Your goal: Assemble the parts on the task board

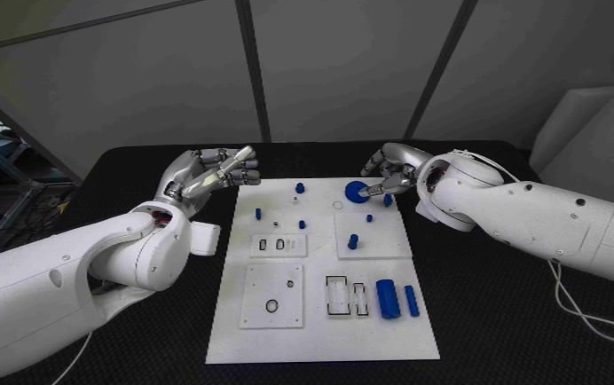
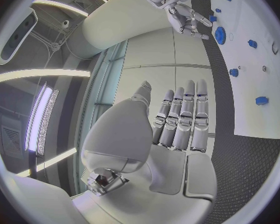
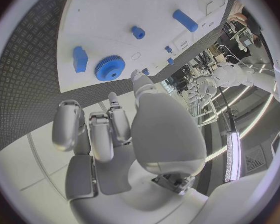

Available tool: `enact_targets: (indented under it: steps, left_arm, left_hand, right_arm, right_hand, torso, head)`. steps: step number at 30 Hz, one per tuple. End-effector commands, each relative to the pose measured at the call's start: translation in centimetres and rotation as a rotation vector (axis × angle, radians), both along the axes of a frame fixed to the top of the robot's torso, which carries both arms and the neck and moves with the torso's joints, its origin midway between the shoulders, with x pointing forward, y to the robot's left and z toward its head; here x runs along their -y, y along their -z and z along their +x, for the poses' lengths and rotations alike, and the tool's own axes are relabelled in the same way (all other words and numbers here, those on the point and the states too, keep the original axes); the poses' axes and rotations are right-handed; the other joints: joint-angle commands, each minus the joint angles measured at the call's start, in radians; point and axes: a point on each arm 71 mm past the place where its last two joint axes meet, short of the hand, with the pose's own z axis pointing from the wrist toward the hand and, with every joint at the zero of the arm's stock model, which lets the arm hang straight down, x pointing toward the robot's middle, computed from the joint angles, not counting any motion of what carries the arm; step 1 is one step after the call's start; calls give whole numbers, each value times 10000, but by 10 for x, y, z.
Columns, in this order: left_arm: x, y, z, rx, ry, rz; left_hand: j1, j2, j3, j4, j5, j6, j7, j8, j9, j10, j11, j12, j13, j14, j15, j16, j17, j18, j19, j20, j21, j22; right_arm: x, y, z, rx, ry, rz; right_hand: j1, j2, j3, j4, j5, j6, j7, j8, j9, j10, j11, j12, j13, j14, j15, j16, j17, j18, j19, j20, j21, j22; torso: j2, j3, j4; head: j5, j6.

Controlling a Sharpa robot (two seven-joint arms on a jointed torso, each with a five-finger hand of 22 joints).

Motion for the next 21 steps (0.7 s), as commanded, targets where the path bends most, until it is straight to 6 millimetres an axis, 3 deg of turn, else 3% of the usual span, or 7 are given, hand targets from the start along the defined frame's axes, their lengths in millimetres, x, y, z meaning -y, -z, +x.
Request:
enact_targets:
  steps: [1, 21]
  left_arm:
    - [2, -1, 0, 83, 160, -10]
    - [2, -1, 0, 83, 159, -11]
  left_hand:
    - [42, 76, -45, -18, -18, 4, 57, -70, -10, -6, 81, -52, -8, -20, 76, -42, 17, -195, 11, 23, 60, 12]
    - [42, 76, -45, -18, -18, 4, 57, -70, -10, -6, 81, -52, -8, -20, 76, -42, 17, -195, 11, 23, 60, 12]
  right_arm:
    - [0, 4, 4, -377, 215, -447]
    - [-13, 12, 13, -596, 85, -1039]
  right_hand:
    - [120, -13, -8, 58, 20, -70, -11, 63, 11, 113, -3, 152, 460, 986, 57, 46, 2358, -89, 98, 20, 78, 63]
    - [387, 219, 80, 44, 63, 58, -28, 277, 39, 443, -7, 702, 1138, 1021, 66, 100, 2527, -125, 186, 38, 196, 285]
  torso:
    - [-9, -10, -1]
    - [-12, 0, -9]
  head:
    - [2, -28]
    - [27, -76]
